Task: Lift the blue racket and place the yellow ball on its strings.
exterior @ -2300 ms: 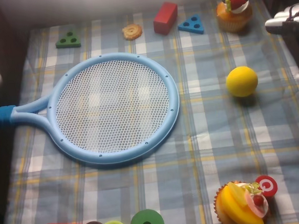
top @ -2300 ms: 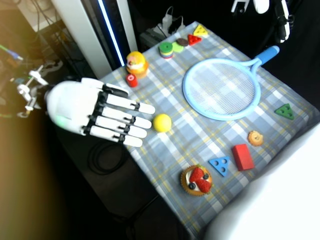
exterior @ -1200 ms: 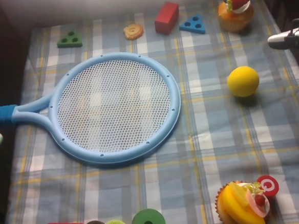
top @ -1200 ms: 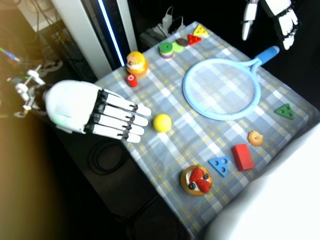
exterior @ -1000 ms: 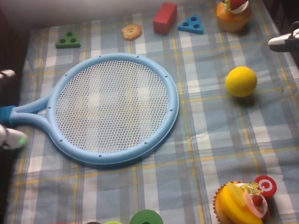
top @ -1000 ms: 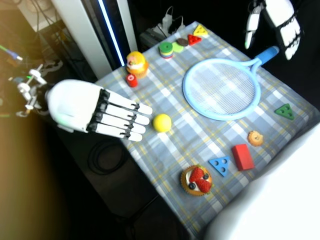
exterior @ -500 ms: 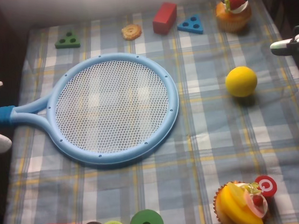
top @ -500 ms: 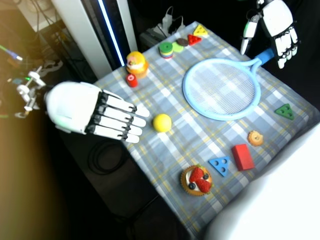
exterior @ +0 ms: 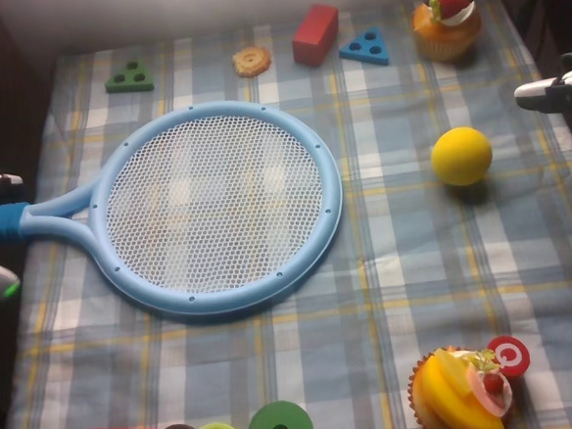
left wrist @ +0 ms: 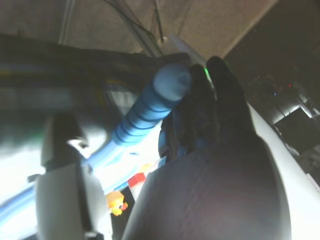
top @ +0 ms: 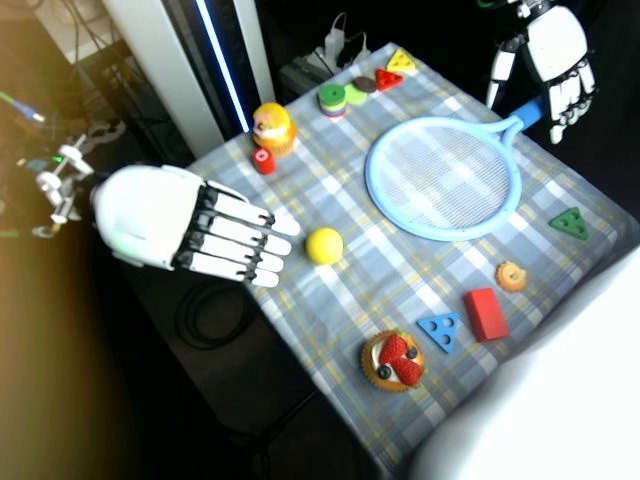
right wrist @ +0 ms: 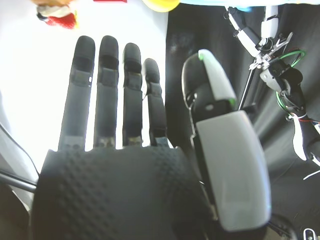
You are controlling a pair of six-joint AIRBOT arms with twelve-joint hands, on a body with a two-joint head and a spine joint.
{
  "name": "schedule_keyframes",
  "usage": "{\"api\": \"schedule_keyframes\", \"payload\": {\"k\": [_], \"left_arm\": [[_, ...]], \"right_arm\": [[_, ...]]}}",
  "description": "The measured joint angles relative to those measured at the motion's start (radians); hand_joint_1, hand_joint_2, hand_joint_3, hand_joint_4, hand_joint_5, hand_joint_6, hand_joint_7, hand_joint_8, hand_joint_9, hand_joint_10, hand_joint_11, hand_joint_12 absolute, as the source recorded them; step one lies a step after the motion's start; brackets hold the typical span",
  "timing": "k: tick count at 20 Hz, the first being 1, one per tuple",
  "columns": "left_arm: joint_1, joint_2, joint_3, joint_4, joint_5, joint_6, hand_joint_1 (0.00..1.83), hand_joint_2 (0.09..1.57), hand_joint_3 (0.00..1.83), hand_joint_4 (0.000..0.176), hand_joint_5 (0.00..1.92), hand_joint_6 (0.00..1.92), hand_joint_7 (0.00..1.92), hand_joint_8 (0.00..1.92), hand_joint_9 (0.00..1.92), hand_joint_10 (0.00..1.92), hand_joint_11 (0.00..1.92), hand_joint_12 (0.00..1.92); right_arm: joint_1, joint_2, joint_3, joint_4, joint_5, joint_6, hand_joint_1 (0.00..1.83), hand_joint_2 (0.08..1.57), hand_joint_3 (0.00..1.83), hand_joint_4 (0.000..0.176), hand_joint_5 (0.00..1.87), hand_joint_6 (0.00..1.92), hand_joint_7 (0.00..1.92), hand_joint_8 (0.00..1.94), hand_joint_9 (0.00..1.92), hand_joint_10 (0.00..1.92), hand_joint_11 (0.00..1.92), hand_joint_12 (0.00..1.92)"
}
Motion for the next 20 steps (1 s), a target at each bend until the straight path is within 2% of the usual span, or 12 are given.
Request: {"api": "schedule_keyframes", "payload": {"k": [2,3,4,5,7,8,11,12,13,14,15,20], "left_arm": [[-0.008,-0.011,0.008,0.005,-0.002,0.0,1.11,0.9,0.0,0.176,0.49,0.01,0.57,0.01,0.46,0.01,0.04,0.73],[-0.01,-0.016,0.008,0.016,-0.002,0.0,1.09,0.96,0.0,0.136,0.69,0.03,0.69,0.01,0.55,0.02,0.04,0.81],[-0.013,-0.019,0.007,0.016,0.002,0.0,1.08,1.03,0.01,0.118,1.01,0.63,0.88,0.03,0.67,0.03,0.05,0.91],[-0.013,-0.019,0.004,0.018,0.003,0.0,1.22,1.07,0.0,0.0,1.14,0.74,0.95,0.74,0.85,0.1,0.14,0.96],[-0.016,-0.019,-0.019,0.032,-0.009,0.002,1.11,1.13,0.0,0.0,0.89,1.78,0.79,1.75,0.65,1.61,0.25,1.7],[-0.015,-0.019,-0.03,0.039,-0.01,0.002,1.11,1.21,0.01,0.0,0.98,1.89,0.88,1.89,0.74,1.86,0.45,1.88],[-0.014,-0.008,-0.059,0.08,-0.033,-0.034,1.15,1.38,0.0,0.0,1.13,1.92,1.27,1.92,1.28,1.92,1.25,1.92],[-0.003,0.017,-0.082,0.115,-0.035,-0.107,1.44,1.26,0.0,0.0,1.05,1.92,1.32,1.92,1.44,1.92,1.42,1.92],[0.018,0.053,-0.116,0.168,-0.047,-0.215,1.58,1.2,0.0,0.004,0.93,1.92,1.29,1.92,1.49,1.92,1.28,1.92],[0.039,0.09,-0.149,0.225,-0.063,-0.304,1.66,1.21,0.0,0.132,0.88,1.92,1.23,1.92,1.49,1.92,1.23,1.92],[0.067,0.138,-0.196,0.307,-0.1,-0.422,1.73,1.21,0.0,0.167,0.83,1.92,1.13,1.92,1.4,1.92,1.31,1.92],[0.148,0.267,-0.382,0.589,-0.327,-0.774,1.79,1.18,0.0,0.176,0.85,1.92,1.17,1.92,1.53,1.92,1.44,1.92]], "right_arm": [[0.0,0.0,0.0,0.0,0.001,0.0,0.87,1.3,0.0,0.0,0.5,0.01,0.63,0.0,0.61,0.0,0.48,0.16],[0.0,-0.001,0.0,-0.001,0.0,0.001,0.85,1.3,0.0,0.0,0.51,0.01,0.64,0.0,0.62,0.01,0.49,0.17],[0.0,-0.001,0.0,-0.002,0.0,0.001,0.82,1.3,0.0,0.0,0.5,0.0,0.65,0.01,0.63,0.01,0.48,0.16],[0.0,-0.001,0.0,0.0,-0.001,0.0,0.8,1.3,0.0,0.0,0.5,0.0,0.65,0.0,0.63,0.0,0.47,0.15],[0.0,-0.001,0.0,0.001,0.0,0.001,0.84,1.3,0.0,0.0,0.51,0.0,0.66,0.01,0.63,0.0,0.48,0.16],[-0.01,-0.001,0.0,0.002,0.005,0.003,0.82,1.31,0.0,0.0,0.5,0.0,0.65,0.0,0.63,0.0,0.47,0.15],[-0.013,-0.007,0.0,-0.001,0.001,0.007,0.77,1.32,0.0,0.0,0.49,0.0,0.65,0.0,0.62,0.0,0.47,0.14],[-0.013,-0.007,0.0,0.002,-0.001,0.007,0.79,1.32,0.0,0.0,0.49,0.0,0.65,0.0,0.62,0.0,0.47,0.14],[-0.012,-0.007,0.0,0.008,0.001,0.007,0.79,1.32,0.0,0.0,0.49,0.0,0.65,0.0,0.63,0.0,0.47,0.14],[-0.013,-0.007,0.0,0.014,0.003,0.007,0.81,1.31,0.0,0.0,0.49,0.0,0.65,0.0,0.63,0.0,0.49,0.15],[-0.018,-0.007,0.0,0.017,0.006,0.007,0.83,1.31,0.0,0.0,0.5,0.0,0.64,0.0,0.63,0.0,0.5,0.15],[0.012,-0.017,0.014,-0.005,0.007,0.008,0.89,1.18,0.0,0.009,0.42,0.0,0.55,0.0,0.57,0.0,0.49,0.1]]}}
